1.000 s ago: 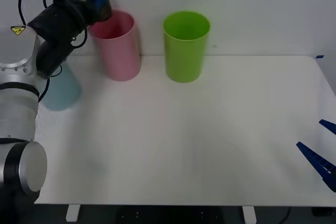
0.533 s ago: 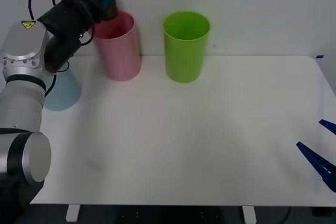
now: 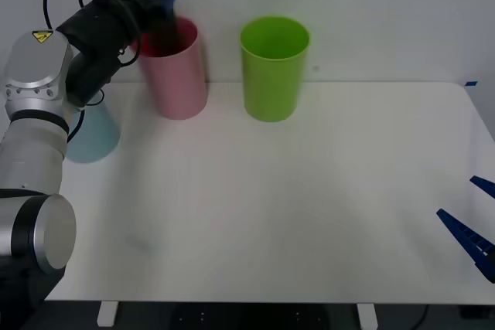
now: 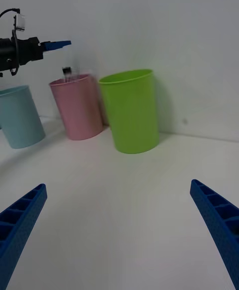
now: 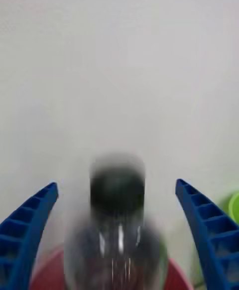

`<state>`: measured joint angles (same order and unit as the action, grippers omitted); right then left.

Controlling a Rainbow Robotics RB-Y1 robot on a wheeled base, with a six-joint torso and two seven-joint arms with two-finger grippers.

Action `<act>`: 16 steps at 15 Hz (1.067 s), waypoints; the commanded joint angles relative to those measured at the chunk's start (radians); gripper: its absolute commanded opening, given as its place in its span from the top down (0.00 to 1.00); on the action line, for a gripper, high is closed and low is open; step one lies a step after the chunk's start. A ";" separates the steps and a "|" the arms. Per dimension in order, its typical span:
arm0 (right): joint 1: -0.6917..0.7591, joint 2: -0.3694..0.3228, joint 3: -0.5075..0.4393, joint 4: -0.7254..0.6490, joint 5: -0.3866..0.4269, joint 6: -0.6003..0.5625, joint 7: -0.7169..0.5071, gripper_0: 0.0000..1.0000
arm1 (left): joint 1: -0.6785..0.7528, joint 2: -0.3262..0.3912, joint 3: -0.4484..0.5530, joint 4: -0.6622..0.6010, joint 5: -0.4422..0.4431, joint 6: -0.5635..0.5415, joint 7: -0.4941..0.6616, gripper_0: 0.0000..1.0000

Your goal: Grasp the object on the table and drop it into the matching bin: aluminum can to the light blue bin, PET bottle to the pink bin.

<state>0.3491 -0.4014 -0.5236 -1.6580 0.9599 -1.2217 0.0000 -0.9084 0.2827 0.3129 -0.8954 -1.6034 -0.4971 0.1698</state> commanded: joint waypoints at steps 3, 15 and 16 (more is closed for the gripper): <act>0.000 0.000 0.000 0.000 0.000 0.000 0.000 0.00 | 0.008 0.001 0.000 0.000 0.023 -0.012 -0.001 0.00; 0.000 0.000 0.000 0.000 0.000 0.000 0.000 0.00 | 0.143 0.135 -0.092 -0.045 0.381 -0.149 -0.033 0.00; 0.000 0.000 0.000 0.000 0.000 0.000 0.000 0.00 | 0.166 0.150 -0.107 -0.063 0.415 -0.153 -0.032 0.00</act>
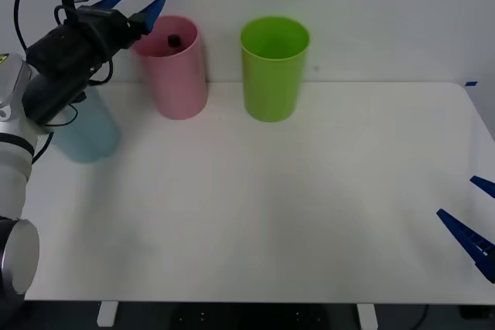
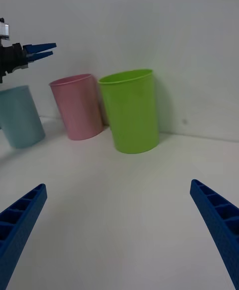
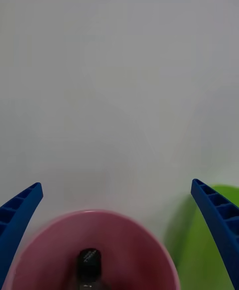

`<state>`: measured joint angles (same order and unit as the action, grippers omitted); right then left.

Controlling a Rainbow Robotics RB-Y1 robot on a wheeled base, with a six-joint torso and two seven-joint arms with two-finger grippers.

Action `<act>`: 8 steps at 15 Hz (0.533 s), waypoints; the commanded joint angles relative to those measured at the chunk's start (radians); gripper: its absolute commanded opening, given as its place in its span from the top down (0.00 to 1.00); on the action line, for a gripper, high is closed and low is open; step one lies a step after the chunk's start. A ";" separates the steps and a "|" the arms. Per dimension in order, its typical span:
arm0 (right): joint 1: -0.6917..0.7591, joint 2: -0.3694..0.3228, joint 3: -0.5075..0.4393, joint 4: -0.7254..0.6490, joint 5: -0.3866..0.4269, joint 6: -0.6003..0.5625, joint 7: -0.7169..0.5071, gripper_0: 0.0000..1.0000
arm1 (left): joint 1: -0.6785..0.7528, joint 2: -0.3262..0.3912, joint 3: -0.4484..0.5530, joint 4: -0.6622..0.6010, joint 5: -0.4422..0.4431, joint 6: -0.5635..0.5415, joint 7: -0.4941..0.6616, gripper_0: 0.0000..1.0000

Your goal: Grasp the object on the table and drop it into the matching bin: aluminum can to the light blue bin, PET bottle to the pink bin.

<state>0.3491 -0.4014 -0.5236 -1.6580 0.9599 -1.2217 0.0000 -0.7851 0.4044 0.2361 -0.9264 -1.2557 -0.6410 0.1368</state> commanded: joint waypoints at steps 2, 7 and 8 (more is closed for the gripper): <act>0.000 0.000 0.000 0.000 0.000 0.000 0.000 0.00 | 0.103 0.059 -0.064 -0.083 0.151 -0.014 0.006 0.00; 0.000 0.000 0.000 0.000 0.000 0.000 0.000 0.00 | 0.254 0.129 -0.092 -0.213 0.291 -0.026 0.007 0.00; 0.000 0.000 0.000 0.000 0.000 0.000 0.000 0.00 | 0.297 0.146 -0.092 -0.250 0.318 -0.031 0.009 0.00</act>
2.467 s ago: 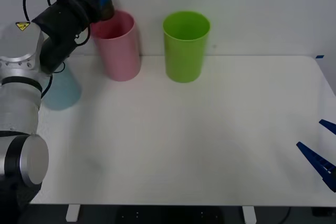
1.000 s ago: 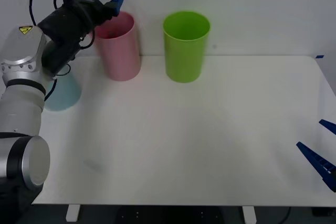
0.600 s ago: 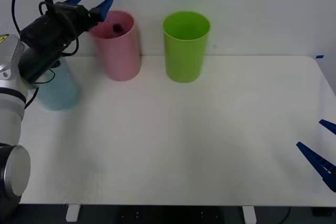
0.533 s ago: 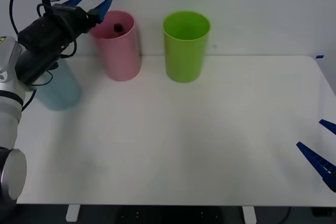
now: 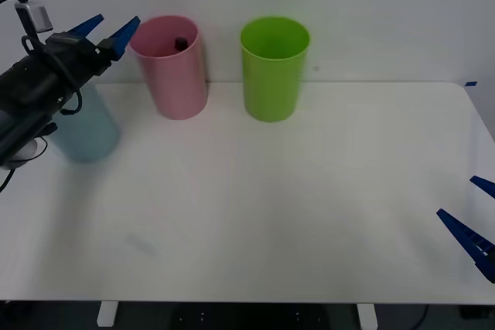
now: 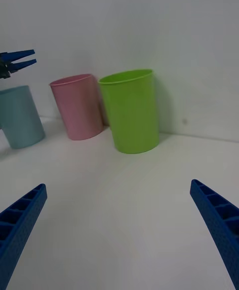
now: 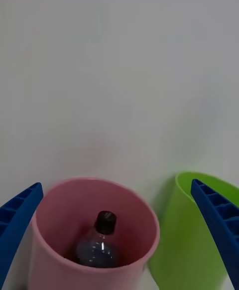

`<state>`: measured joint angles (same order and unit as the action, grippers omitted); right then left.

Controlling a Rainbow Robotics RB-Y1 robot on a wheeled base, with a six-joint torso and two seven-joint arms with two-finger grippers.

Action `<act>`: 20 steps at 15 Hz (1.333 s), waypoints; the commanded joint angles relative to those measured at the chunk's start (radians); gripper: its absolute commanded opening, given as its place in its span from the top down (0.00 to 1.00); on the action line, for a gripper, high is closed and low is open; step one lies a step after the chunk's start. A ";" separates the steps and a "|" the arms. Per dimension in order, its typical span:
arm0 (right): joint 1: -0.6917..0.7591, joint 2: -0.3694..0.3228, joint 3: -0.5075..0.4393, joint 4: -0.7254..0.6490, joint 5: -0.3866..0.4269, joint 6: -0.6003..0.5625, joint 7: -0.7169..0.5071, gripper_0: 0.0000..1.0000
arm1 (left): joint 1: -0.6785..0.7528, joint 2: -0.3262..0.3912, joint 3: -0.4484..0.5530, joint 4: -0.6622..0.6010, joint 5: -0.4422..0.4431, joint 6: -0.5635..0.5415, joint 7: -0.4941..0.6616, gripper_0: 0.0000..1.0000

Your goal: Grasp the object on the table and drop it into the matching bin: aluminum can to the light blue bin, PET bottle to the pink bin.

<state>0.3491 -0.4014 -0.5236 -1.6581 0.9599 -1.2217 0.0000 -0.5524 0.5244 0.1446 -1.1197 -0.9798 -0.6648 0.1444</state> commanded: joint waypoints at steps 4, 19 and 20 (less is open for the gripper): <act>0.000 0.000 0.000 0.000 0.000 0.000 0.000 0.00 | 0.212 0.086 0.003 -0.181 0.139 -0.026 -0.002 0.00; 0.000 0.000 0.000 0.000 0.000 0.000 0.000 0.00 | 0.692 0.166 0.283 -0.379 0.174 -0.381 -0.043 0.00; 0.000 0.000 0.000 0.000 0.000 0.000 0.000 0.00 | 0.727 0.186 0.294 -0.381 0.173 -0.415 -0.049 0.00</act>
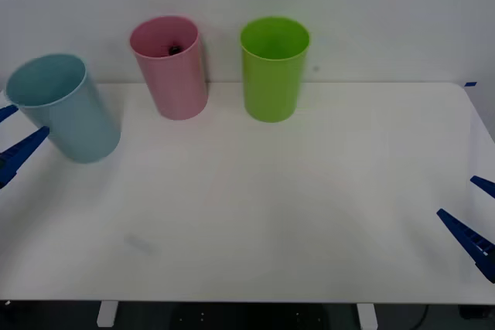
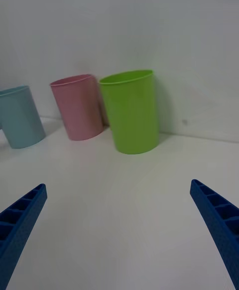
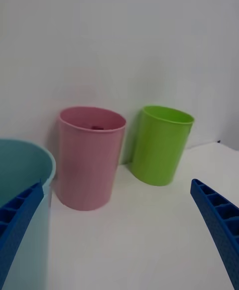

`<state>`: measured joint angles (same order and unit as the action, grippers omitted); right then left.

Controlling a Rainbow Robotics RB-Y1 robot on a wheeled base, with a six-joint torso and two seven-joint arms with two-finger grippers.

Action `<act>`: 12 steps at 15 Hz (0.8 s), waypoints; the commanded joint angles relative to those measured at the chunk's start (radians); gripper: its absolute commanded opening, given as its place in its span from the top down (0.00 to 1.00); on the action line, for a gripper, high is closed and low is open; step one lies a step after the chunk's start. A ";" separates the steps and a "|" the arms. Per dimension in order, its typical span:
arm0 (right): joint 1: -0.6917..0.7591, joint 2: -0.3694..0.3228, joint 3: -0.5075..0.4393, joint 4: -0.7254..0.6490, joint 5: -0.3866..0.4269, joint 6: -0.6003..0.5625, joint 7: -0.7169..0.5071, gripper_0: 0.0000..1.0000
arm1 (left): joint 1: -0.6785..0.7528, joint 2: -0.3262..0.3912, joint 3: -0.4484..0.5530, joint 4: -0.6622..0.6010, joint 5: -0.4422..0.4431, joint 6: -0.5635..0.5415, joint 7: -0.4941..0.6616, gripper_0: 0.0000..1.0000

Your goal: Grasp the object on the table and drop it into the matching bin: aluminum can to the light blue bin, PET bottle to the pink bin.

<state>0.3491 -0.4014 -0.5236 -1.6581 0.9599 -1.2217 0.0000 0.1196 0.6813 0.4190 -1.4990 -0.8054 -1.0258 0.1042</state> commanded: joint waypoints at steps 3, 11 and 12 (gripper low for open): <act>0.000 0.000 0.000 0.000 0.000 0.000 0.000 0.00 | 0.126 0.060 0.053 -0.004 0.000 -0.125 -0.017 0.00; 0.000 0.000 0.000 0.000 0.000 0.000 0.000 0.00 | 0.224 0.061 0.060 -0.015 0.000 -0.161 -0.037 0.00; 0.000 0.000 0.000 0.000 0.000 0.000 0.000 0.00 | 0.229 0.060 0.057 -0.015 0.000 -0.161 -0.035 0.00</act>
<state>0.3491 -0.4014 -0.5236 -1.6581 0.9599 -1.2217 0.0000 0.3451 0.7422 0.4780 -1.5142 -0.8053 -1.1871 0.0680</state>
